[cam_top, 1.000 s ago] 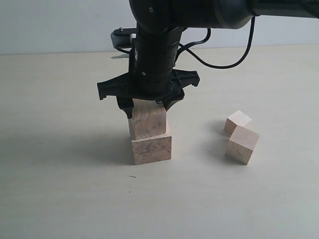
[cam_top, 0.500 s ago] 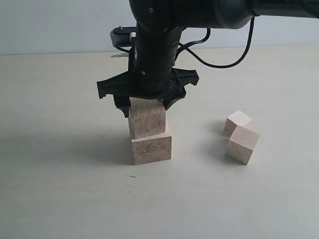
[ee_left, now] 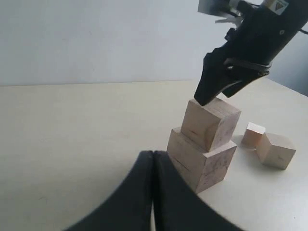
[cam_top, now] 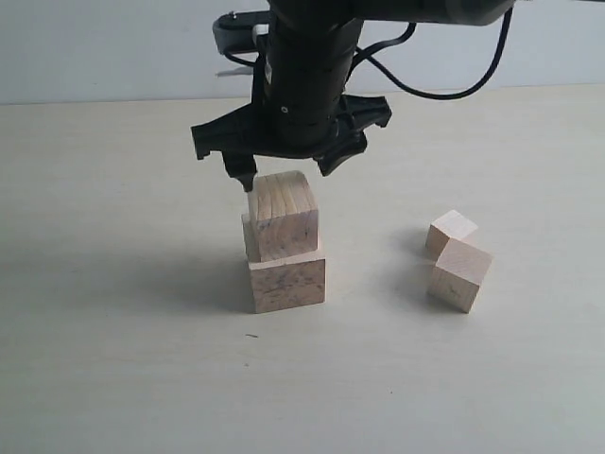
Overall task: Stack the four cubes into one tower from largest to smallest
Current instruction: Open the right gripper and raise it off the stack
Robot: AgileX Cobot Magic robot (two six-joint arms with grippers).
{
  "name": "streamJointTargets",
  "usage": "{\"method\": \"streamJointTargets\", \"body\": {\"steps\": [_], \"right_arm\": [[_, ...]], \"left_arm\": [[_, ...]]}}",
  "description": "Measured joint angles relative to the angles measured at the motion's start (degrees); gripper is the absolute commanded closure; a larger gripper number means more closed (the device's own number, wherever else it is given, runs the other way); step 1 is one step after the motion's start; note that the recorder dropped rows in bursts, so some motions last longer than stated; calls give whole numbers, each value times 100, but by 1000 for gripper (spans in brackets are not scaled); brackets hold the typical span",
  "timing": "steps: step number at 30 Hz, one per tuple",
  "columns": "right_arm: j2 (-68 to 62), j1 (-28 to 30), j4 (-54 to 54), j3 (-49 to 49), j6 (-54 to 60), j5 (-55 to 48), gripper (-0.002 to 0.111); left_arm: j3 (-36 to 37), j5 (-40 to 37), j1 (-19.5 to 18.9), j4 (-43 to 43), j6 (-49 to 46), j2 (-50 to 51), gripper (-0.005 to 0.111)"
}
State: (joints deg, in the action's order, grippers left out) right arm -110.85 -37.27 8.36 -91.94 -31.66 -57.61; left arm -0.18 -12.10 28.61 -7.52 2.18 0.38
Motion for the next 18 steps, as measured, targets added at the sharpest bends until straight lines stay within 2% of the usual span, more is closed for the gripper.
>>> {"method": "streamJointTargets", "body": {"steps": [18], "right_arm": [[782, -129, 63, -4, 0, 22, 33]], "left_arm": [[0, 0, 0, 0, 0, 0, 107]]}}
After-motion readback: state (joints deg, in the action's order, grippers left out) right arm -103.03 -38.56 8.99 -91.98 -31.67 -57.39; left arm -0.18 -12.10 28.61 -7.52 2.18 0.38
